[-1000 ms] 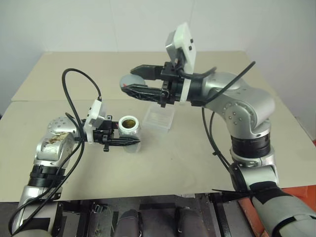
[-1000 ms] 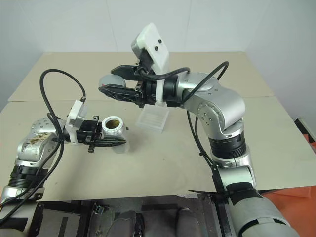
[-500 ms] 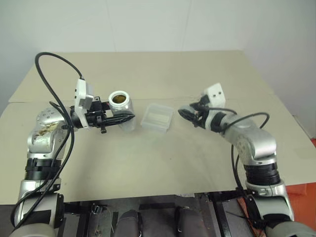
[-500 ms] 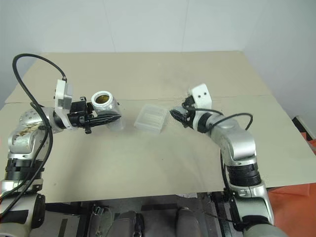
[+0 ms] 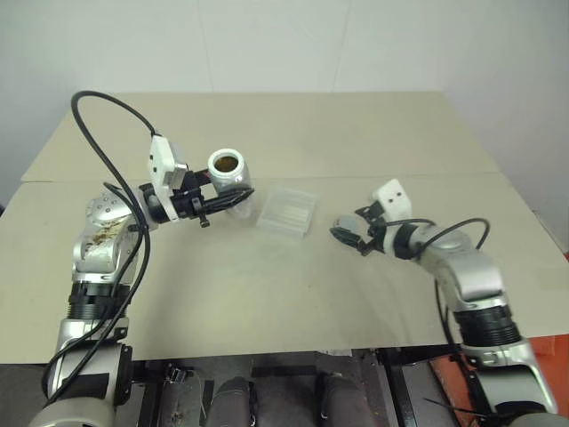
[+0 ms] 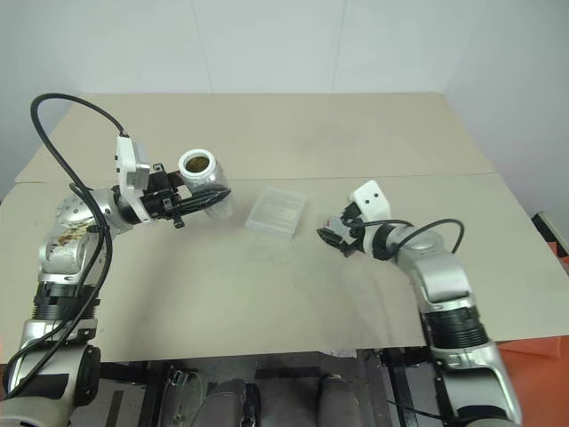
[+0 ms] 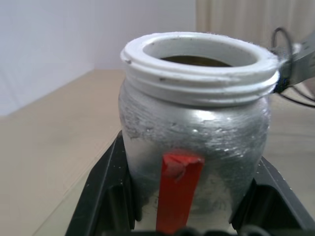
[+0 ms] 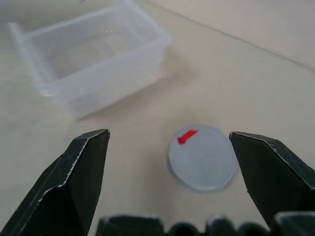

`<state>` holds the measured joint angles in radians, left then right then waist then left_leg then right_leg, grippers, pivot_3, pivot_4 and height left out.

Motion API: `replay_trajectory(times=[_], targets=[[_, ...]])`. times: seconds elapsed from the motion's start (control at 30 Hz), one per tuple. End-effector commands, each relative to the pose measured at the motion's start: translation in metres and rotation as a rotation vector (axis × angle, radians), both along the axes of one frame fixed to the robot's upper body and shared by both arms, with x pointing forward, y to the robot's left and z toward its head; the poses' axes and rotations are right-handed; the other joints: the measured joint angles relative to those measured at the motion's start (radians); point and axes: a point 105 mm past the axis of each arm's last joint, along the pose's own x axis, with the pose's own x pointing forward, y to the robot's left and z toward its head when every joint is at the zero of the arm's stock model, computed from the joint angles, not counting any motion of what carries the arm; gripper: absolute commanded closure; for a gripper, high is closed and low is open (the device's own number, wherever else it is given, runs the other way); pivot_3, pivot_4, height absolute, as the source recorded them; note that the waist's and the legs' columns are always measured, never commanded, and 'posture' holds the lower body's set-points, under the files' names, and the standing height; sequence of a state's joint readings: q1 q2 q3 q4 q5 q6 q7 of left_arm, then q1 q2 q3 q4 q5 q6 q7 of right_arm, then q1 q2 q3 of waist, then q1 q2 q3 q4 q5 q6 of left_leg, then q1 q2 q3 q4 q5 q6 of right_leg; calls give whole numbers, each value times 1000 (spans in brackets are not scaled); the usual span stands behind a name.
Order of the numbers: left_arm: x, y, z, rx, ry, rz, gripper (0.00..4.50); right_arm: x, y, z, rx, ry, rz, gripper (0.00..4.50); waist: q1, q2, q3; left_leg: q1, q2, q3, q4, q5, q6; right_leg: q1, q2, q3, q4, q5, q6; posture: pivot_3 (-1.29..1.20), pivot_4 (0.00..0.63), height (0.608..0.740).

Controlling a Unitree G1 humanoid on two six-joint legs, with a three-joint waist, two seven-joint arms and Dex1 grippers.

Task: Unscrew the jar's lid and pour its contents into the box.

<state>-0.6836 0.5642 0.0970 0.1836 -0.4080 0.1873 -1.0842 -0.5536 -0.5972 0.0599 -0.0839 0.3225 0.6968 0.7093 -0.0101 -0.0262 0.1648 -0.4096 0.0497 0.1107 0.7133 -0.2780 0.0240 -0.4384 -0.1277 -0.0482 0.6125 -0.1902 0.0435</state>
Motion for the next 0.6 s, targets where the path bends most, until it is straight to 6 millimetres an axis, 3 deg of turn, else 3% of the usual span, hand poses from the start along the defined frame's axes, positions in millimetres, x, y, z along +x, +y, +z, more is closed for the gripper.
replay_trajectory(times=[0.03,0.1,0.17,0.37,0.5,0.6], targets=[[30,2,16,117,-205,236,2577,-18,13,54,56,-77,190,16,-2,0,0,0,0,0,0,0,0,0,0,0,0,0,0,0,150,740],[51,2,19,273,-428,422,2577,-25,18,67,78,-67,261,16,0,0,0,2,0,0,0,-2,3,1,0,0,0,0,0,0,150,740],[60,-4,23,430,-675,501,2577,-33,23,77,119,-44,327,16,1,0,0,3,0,0,-1,-3,6,3,0,0,-1,0,0,0,150,740],[63,-59,53,673,-1429,502,2577,-55,32,90,136,3,471,16,28,-1,0,-3,-1,0,0,-1,2,0,0,-2,-1,3,1,0,150,740],[55,-81,39,752,-1758,366,2577,-57,33,95,126,-15,476,16,37,-1,0,-6,-2,1,1,-2,4,0,-1,-2,-4,3,3,0,150,740],[56,-83,19,839,-1875,292,2577,-58,33,96,124,-27,470,16,34,-1,0,-6,-2,1,0,-2,4,-2,-1,-2,-3,2,4,0,150,740]])
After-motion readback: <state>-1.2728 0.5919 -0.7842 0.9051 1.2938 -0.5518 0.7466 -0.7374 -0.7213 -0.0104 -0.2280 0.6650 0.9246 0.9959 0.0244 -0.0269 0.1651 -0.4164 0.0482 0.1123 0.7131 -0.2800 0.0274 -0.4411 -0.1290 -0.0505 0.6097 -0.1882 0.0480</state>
